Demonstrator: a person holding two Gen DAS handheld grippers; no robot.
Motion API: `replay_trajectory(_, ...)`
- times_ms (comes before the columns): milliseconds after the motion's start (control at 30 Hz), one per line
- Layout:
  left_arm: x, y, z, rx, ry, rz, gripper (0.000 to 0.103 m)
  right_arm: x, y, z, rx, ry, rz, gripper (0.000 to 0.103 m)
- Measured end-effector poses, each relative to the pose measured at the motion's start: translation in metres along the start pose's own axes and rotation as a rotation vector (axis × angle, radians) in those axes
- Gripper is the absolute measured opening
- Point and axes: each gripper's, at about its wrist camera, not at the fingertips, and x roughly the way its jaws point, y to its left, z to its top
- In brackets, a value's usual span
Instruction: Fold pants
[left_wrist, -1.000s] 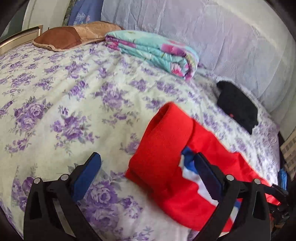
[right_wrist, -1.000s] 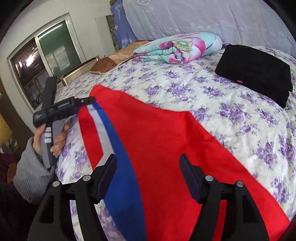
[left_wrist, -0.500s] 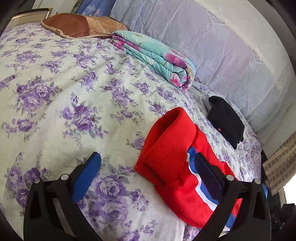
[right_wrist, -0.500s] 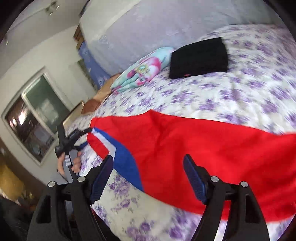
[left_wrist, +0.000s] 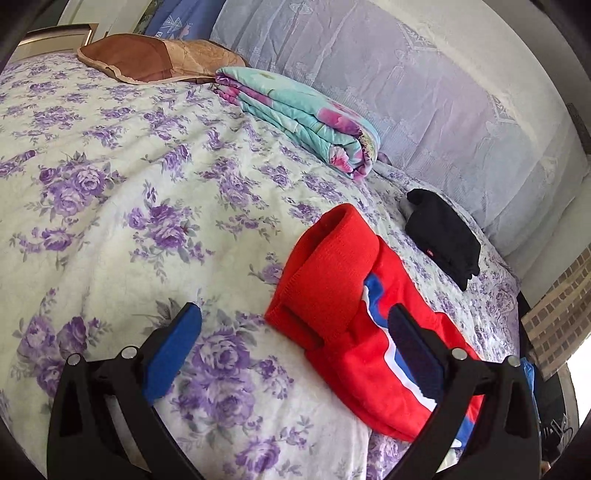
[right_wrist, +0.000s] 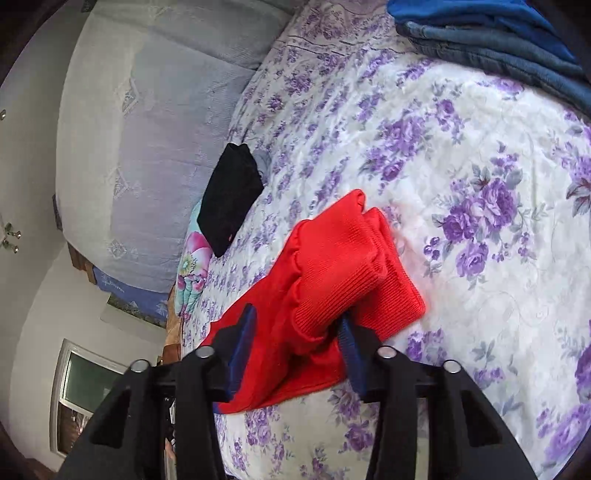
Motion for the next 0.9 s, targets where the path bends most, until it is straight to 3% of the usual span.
replay_trajectory(67, 0.0, 0.0, 0.0, 0.0, 0.001, -0.002, 0.099, 0.0, 0.005, 0.0, -0.028, -0.01, -0.002, 0.021)
replay_trajectory(233, -0.002, 0.003, 0.0, -0.012, -0.009, -0.025, 0.099, -0.024, 0.042, -0.006, -0.165, -0.057, 0.034, 0.02)
replay_trajectory(367, -0.004, 0.004, -0.002, -0.004, -0.01, -0.038, 0.099, -0.024, 0.017, -0.007, -0.144, -0.024, -0.13, 0.02)
replay_trajectory(433, -0.005, 0.003, -0.003, 0.002, -0.011, -0.04, 0.099, -0.027, 0.002, -0.011, -0.072, -0.02, -0.118, 0.028)
replay_trajectory(533, -0.008, 0.002, -0.006, 0.019, -0.012, -0.03, 0.099, -0.044, 0.009, -0.018, -0.081, -0.047, -0.084, 0.06)
replay_trajectory(700, -0.017, -0.004, -0.012, 0.036, -0.033, -0.024, 0.099, -0.041, 0.0, -0.026, -0.029, -0.013, -0.072, 0.061)
replay_trajectory(900, -0.025, -0.017, -0.012, 0.063, -0.036, -0.067, 0.099, -0.022, -0.015, -0.016, 0.073, -0.059, -0.042, 0.059)
